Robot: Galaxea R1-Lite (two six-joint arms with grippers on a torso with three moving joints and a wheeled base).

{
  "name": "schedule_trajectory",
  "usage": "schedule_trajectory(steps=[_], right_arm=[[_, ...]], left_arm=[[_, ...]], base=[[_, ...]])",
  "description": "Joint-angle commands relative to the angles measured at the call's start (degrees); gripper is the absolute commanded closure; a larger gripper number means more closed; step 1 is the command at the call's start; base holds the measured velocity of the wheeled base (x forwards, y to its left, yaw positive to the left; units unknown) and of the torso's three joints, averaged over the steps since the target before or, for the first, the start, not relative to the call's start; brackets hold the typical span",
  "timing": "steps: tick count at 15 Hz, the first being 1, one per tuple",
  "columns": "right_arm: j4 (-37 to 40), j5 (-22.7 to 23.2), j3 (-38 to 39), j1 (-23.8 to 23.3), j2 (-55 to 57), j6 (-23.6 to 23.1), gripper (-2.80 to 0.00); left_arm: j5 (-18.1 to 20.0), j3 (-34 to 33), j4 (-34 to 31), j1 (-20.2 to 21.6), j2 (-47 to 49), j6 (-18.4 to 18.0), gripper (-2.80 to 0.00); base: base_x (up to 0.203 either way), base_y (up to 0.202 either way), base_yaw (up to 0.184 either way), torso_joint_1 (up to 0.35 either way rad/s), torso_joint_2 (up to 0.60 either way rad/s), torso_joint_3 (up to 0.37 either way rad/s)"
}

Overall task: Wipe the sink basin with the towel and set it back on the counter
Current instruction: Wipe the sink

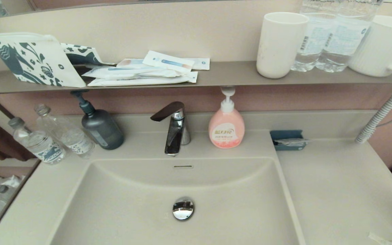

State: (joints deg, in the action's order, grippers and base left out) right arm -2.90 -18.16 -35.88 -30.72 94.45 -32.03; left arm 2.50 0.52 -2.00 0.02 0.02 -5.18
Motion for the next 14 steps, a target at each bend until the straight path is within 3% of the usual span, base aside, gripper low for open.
schedule_trajectory(steps=[1, 3, 8, 14], right_arm=[[-5.36, 1.99, -0.05, 0.74, 3.15, 1.90, 0.00], [-10.91, 5.58, -0.54, 2.39, 4.59, 7.45, 0.00], [-16.22, 7.22, -3.54, 12.37, 7.08, 26.71, 0.00], [-14.77, 7.34, -2.88, 30.23, 3.55, 38.46, 0.00]], left_arm=[[0.04, 0.00, -0.02, 0.00, 0.06, -0.01, 0.00], [0.02, 0.00, -0.02, 0.03, 0.06, -0.03, 0.00], [-0.03, 0.00, -0.02, 0.06, 0.06, -0.08, 0.00], [0.04, 0.00, -0.02, -0.01, 0.06, -0.05, 0.00]], base=[[0.000, 0.000, 0.000, 0.000, 0.00, 0.000], [0.000, 0.000, 0.000, 0.000, 0.00, 0.000], [0.000, 0.000, 0.000, 0.000, 0.00, 0.000], [0.000, 0.000, 0.000, 0.000, 0.00, 0.000]])
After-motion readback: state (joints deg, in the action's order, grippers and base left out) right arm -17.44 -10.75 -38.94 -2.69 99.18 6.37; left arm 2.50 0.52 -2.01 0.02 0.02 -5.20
